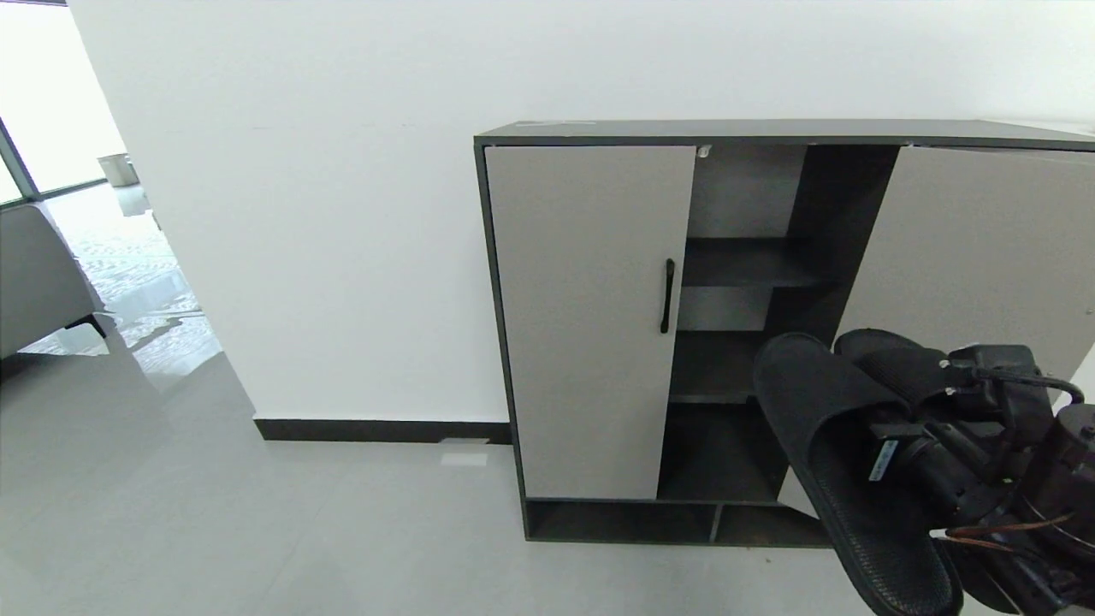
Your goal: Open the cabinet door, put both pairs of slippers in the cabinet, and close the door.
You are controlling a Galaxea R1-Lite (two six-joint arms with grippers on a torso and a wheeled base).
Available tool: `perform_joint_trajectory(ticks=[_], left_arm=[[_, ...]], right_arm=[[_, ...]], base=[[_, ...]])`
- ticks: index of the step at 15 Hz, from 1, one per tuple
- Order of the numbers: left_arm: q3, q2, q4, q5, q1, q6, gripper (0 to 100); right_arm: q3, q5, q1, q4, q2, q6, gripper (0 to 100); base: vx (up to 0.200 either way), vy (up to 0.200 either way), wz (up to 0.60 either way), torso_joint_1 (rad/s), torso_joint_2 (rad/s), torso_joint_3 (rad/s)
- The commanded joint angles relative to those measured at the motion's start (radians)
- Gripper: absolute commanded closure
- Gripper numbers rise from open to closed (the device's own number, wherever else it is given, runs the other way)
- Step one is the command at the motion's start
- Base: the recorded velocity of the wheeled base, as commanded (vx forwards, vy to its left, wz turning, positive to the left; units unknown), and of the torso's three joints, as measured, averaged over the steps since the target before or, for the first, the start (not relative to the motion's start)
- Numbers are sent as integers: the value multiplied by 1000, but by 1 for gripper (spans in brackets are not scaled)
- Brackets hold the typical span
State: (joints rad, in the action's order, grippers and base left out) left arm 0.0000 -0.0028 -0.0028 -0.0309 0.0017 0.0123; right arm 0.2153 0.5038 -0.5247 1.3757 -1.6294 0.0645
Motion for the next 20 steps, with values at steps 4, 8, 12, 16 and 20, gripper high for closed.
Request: perform_joint_trajectory(ticks=[4, 8, 12, 16, 20], left_arm=[[0, 3, 0, 0, 0, 0, 100], [0, 3, 0, 0, 0, -2, 100], [0, 3, 0, 0, 0, -3, 100], [0, 3, 0, 0, 0, -5, 100], [0, 3, 0, 0, 0, -6, 100]], right_arm=[[56, -1, 81, 0, 0, -25, 100], [159, -7, 130, -11, -7, -55, 100], [365, -105, 175, -190, -53, -55, 100], [572, -120, 178, -317, -162, -55, 100], [730, -120, 180, -452, -245, -57, 100]], base=[[200, 0, 0, -1, 2, 4], [200, 0, 0, 0, -4, 2], [150, 0, 0, 2, 2, 3], [0, 0, 0, 0, 0, 0], [0, 0, 0, 0, 0, 0]])
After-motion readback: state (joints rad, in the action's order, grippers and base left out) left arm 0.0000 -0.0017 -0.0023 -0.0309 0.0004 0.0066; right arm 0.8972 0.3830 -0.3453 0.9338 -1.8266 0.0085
